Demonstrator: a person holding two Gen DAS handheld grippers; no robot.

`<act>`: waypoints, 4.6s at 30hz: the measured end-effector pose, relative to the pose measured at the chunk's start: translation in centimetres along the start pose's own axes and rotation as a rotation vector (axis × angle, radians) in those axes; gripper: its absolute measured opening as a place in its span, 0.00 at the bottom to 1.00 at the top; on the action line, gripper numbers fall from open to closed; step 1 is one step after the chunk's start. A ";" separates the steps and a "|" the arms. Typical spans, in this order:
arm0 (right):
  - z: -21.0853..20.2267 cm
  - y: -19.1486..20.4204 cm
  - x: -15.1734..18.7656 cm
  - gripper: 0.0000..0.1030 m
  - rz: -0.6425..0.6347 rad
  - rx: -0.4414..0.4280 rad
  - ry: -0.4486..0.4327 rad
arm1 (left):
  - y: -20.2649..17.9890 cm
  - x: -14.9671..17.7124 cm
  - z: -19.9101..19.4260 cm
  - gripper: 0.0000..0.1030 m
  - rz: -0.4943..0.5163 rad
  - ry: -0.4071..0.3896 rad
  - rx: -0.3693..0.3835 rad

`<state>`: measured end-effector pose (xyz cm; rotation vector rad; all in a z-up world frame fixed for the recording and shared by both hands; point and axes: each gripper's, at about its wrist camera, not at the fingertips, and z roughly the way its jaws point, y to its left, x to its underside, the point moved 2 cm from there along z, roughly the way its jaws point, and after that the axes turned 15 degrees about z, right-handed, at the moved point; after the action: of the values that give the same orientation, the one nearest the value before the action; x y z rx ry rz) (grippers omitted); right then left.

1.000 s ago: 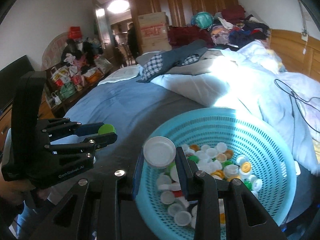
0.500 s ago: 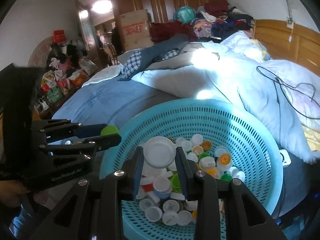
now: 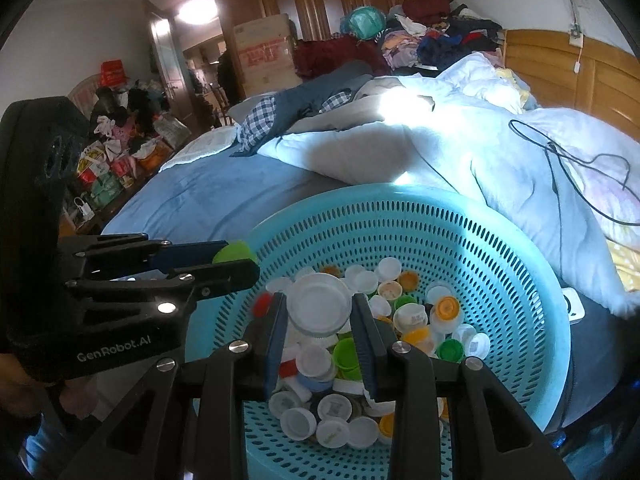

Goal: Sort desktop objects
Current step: 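Carry both caps over the teal basket and open both tools, then move both tools back and close the left tool on a white cap, then grasp an amber cap with the right tool while the left tool holds its white cap, then carry both caps over the teal basket and open both tools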

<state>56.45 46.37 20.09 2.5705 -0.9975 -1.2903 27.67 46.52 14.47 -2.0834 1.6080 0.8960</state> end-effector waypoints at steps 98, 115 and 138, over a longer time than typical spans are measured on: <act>23.7 27.7 8.5 0.42 -0.509 -0.192 0.324 | 26.3 29.8 -7.0 0.24 -0.448 -0.057 -0.267; 8.1 22.0 2.1 0.42 -0.381 -0.159 0.107 | 18.7 16.9 -11.6 0.24 -0.294 -0.148 -0.244; -0.8 8.6 -3.8 0.42 -0.207 0.018 -0.006 | 7.4 0.8 -7.2 0.24 -0.046 -0.187 -0.046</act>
<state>50.98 41.78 26.26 2.7457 -0.7624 -1.3406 22.64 39.26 19.91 -1.9923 1.4507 1.0863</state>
